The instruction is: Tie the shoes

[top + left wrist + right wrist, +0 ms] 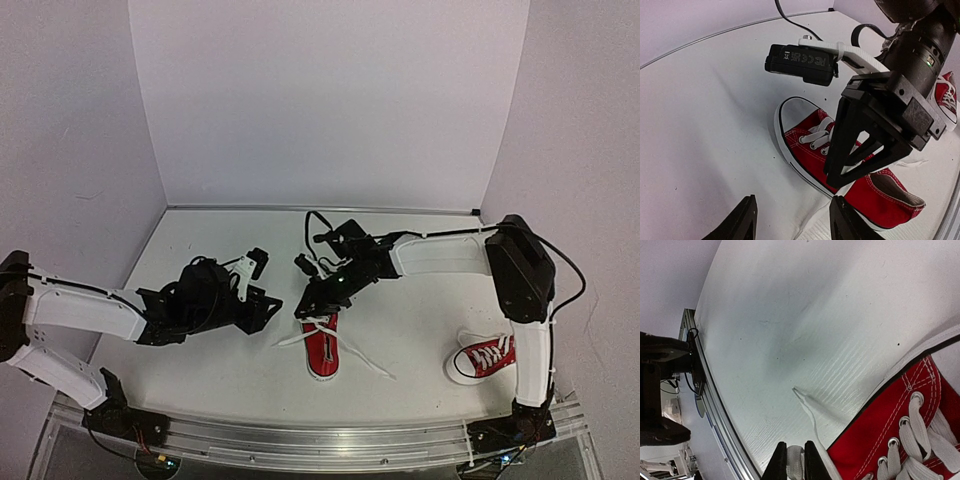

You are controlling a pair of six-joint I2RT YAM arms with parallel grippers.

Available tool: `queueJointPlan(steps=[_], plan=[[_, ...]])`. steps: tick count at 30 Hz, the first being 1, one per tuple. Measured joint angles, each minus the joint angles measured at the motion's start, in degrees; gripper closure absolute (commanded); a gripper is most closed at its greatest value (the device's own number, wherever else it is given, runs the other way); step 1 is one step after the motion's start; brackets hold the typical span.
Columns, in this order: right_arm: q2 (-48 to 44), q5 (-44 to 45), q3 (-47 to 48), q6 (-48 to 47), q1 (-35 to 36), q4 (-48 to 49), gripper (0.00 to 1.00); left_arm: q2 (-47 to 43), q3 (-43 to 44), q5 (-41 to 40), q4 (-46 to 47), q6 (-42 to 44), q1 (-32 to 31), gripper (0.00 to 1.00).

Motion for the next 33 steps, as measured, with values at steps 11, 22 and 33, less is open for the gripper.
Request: queueJointPlan(steps=[11,22,33], plan=[[-3.21,1.68,0.00,0.47,0.06,-0.91,0.41,2.75,0.08,5.02,0.68,-2.13,1.92,0.43],[-13.36,2.54,-0.27,-0.32,-2.11,-1.21,0.45,5.78,4.61,14.77,-0.41,-1.63,4.33,0.41],[-13.38,4.97,-7.86,-3.75,-7.26,-4.55,0.66,15.31,16.69,22.30,-5.04,2.88,4.38,0.45]])
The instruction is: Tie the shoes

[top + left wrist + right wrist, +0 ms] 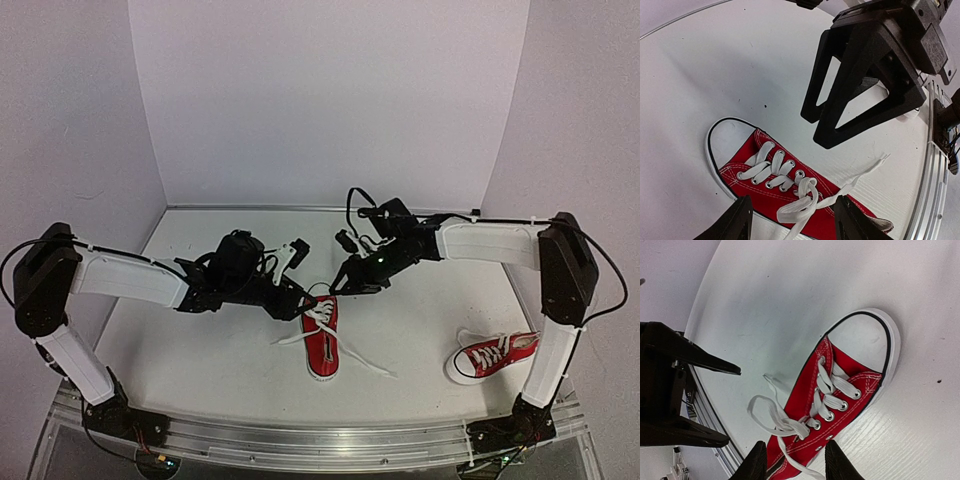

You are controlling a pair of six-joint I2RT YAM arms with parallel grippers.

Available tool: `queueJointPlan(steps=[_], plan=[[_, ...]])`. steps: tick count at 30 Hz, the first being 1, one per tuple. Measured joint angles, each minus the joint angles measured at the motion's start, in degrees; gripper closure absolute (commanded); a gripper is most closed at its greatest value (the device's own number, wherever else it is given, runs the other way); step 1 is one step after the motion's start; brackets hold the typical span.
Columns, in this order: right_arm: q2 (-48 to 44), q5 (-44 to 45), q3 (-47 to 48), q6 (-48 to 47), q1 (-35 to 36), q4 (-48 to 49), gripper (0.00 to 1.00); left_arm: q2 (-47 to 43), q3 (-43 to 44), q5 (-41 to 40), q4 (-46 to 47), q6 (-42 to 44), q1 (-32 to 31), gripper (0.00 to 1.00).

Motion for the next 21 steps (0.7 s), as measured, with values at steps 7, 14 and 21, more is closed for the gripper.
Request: queueJointPlan(steps=[7,14,21], plan=[[0.41,0.30,-0.30,-2.00,-0.05,-0.91,0.76,3.85,0.93,2.28,-1.94,1.30,-0.01,0.64],[3.68,0.08,0.59,-3.19,0.07,-1.77,0.82,5.39,0.02,2.16,-2.18,0.66,0.01,0.79],[5.13,0.11,3.26,-4.34,0.72,-3.41,0.82,6.33,-0.70,2.19,-2.40,-0.08,0.01,0.83]])
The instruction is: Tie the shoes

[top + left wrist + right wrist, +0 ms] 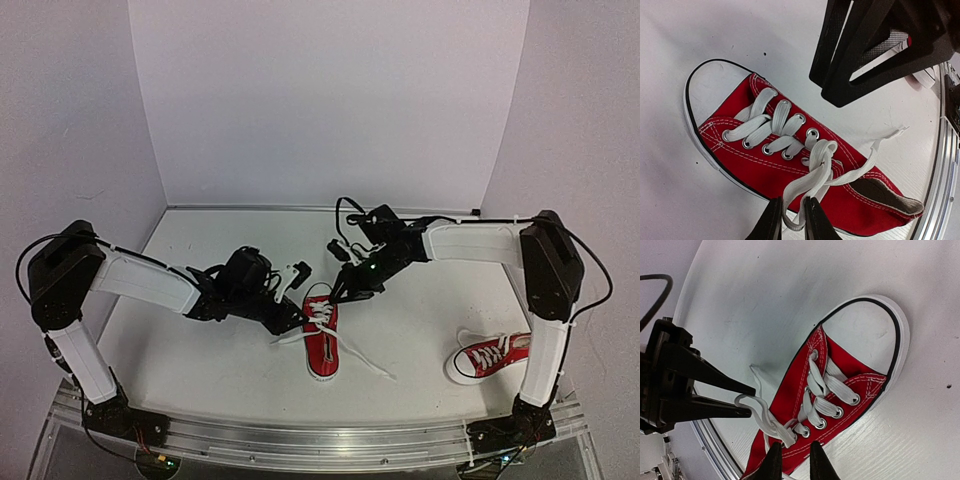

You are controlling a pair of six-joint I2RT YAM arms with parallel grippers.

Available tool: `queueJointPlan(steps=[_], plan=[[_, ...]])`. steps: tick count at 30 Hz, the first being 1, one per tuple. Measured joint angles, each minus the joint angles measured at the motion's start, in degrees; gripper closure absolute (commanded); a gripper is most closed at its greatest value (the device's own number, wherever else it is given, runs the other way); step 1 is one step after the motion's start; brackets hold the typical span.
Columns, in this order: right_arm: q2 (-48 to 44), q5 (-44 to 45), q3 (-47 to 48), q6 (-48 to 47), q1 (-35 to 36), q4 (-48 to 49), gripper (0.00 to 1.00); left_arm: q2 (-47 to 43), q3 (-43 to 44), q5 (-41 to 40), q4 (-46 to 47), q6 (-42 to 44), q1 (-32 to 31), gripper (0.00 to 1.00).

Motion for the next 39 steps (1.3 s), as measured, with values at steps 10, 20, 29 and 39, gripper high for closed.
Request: queueJointPlan(steps=[10,20,29,39], plan=[[3.25,0.88,3.24,-1.67,2.05,-2.56,0.82,0.12,-2.06,0.24,1.05,-1.56,0.00,0.83],[4.45,2.27,4.52,-2.88,3.64,-4.93,0.80,0.10,-2.53,0.58,1.64,-1.86,0.00,0.83],[5.86,3.09,6.29,-3.08,4.05,-6.20,0.83,0.12,-2.51,0.57,1.52,-1.69,0.00,0.83],[6.37,3.95,6.35,-3.03,4.07,-6.94,1.00,0.12,-2.40,0.40,0.48,-1.24,0.00,1.00]])
